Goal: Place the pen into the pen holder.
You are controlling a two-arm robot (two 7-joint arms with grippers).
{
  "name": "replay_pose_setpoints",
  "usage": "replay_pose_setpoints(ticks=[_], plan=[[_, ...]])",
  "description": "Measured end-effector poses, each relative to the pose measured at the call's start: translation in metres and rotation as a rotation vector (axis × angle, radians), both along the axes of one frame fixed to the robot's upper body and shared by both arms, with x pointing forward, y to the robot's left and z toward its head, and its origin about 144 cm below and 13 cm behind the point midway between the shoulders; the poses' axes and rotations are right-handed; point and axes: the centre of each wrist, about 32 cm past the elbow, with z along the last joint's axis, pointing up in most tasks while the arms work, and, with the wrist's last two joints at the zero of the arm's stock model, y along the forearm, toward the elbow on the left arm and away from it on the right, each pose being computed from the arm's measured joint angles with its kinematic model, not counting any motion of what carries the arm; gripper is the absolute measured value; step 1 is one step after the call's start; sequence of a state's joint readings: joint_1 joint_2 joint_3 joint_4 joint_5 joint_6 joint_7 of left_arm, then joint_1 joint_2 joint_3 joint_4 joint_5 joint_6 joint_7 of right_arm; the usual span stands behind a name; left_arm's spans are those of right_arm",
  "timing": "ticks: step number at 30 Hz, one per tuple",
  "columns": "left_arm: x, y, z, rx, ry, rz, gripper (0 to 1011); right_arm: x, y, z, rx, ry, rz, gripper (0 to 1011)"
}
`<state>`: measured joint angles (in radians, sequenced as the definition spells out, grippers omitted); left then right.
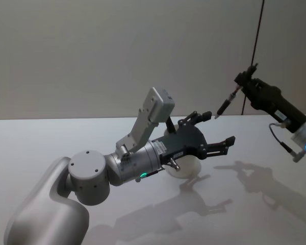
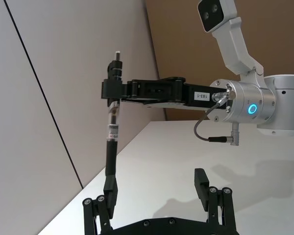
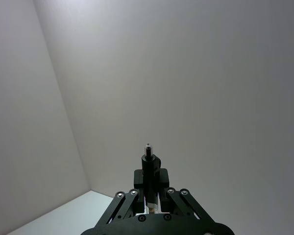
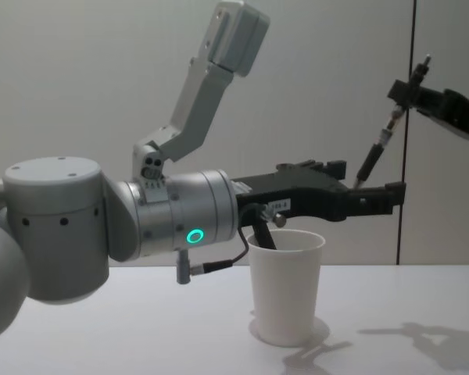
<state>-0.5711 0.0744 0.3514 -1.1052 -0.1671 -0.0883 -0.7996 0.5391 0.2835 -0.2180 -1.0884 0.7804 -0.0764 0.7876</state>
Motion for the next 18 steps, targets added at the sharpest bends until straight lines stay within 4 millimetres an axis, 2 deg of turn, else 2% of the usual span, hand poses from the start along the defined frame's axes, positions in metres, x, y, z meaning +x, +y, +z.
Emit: replay_pose_setpoints(ticks=[18], plan=[[0.000,0.000,0.000,0.000,0.000,0.000,1003,0.011,0.018,0.007,-0.042,0.006,-0.029,156]])
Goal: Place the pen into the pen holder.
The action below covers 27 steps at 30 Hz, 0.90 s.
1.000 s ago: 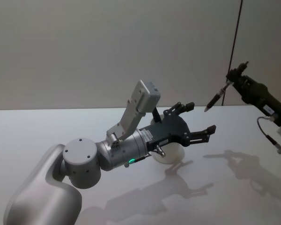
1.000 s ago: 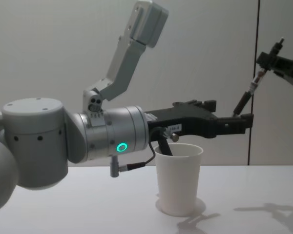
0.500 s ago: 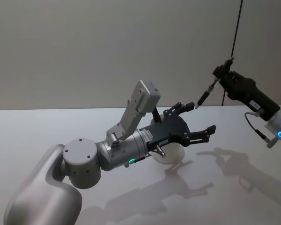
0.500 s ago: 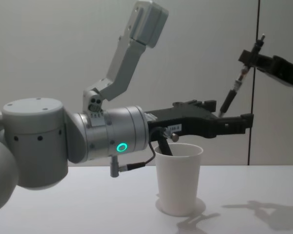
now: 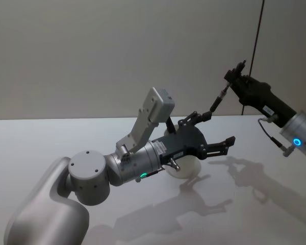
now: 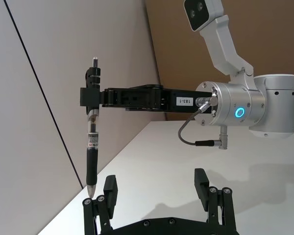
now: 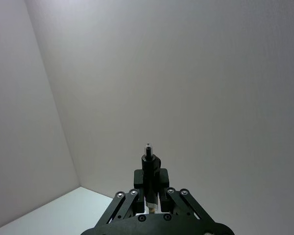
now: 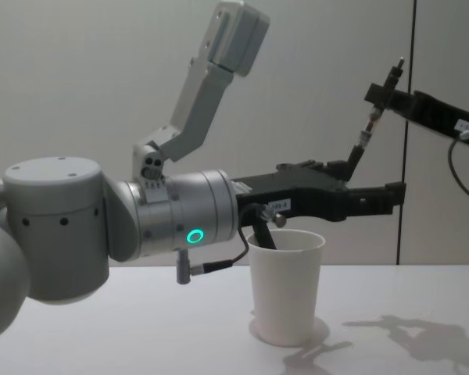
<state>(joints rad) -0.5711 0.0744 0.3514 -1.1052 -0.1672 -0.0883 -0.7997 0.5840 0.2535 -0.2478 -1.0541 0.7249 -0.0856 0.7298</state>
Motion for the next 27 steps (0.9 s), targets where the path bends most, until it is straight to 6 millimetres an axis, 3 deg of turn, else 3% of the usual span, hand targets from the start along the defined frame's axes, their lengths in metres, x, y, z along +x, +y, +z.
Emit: replay_pose_setpoints(ticks=[27], plan=[[0.000,0.000,0.000,0.000,0.000,0.000,1003,0.013,0.020,-0.001,0.001,0.010,0.032,154]])
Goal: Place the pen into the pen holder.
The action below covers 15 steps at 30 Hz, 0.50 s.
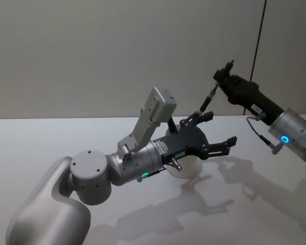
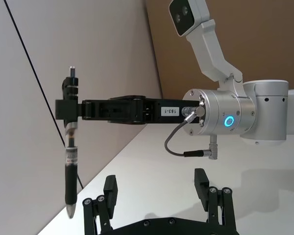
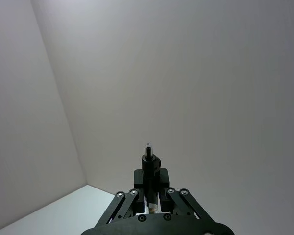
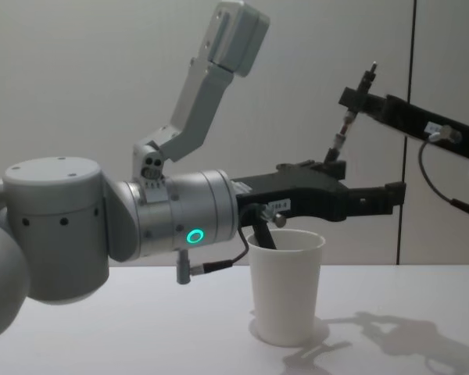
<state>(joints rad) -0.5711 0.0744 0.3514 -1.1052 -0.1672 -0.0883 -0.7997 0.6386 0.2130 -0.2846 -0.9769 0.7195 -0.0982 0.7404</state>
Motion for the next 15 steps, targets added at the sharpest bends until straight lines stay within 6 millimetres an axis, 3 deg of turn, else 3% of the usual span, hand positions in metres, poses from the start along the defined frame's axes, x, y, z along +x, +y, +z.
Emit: replay_pose_setpoints(ticks=[15], plan=[[0.000,0.000,0.000,0.000,0.000,0.000,1003,0.006,0.013,-0.001,-0.022,0.002,0.015,156]])
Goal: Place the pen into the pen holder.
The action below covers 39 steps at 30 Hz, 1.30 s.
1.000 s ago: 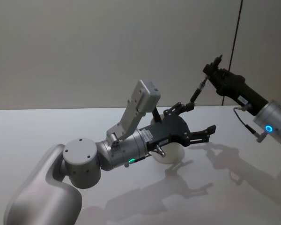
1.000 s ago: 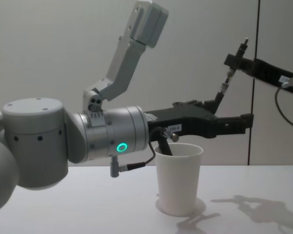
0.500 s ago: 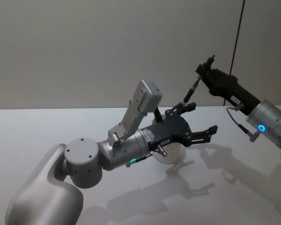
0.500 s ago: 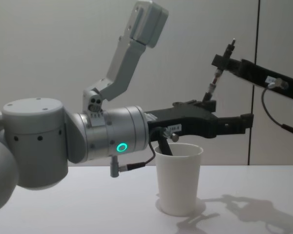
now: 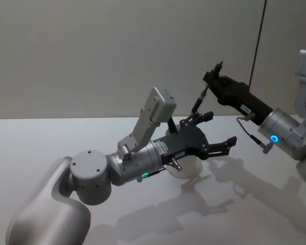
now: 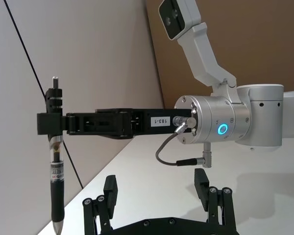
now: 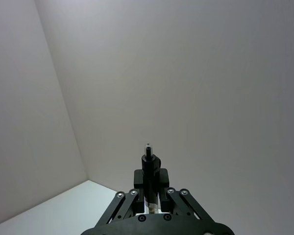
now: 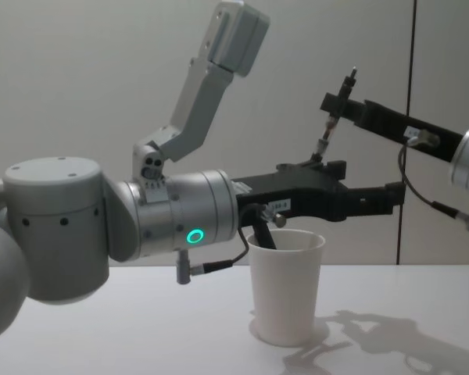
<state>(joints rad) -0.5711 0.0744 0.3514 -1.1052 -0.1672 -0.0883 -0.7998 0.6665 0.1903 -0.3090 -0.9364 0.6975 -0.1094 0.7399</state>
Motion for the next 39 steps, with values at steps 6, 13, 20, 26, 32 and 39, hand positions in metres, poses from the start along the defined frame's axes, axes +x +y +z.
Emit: replay_pose_setpoints(ticks=[6,13,20,26,32,39], plan=[[0.000,0.000,0.000,0.000,0.000,0.000,1003,0.003,0.005,-0.001,-0.010,0.006,0.002,154],[0.000,0.000,0.000,0.000,0.000,0.000,1003,0.006,0.009,-0.003,-0.019,0.012,0.003,154],[0.000,0.000,0.000,0.000,0.000,0.000,1003,0.008,0.014,-0.005,-0.030,0.020,0.010,154],[0.000,0.000,0.000,0.000,0.000,0.000,1003,0.009,0.017,-0.007,-0.044,0.029,0.017,154],[0.000,0.000,0.000,0.000,0.000,0.000,1003,0.010,0.020,-0.009,-0.061,0.042,0.025,154],[0.000,0.000,0.000,0.000,0.000,0.000,1003,0.010,0.021,-0.010,-0.074,0.052,0.029,154]])
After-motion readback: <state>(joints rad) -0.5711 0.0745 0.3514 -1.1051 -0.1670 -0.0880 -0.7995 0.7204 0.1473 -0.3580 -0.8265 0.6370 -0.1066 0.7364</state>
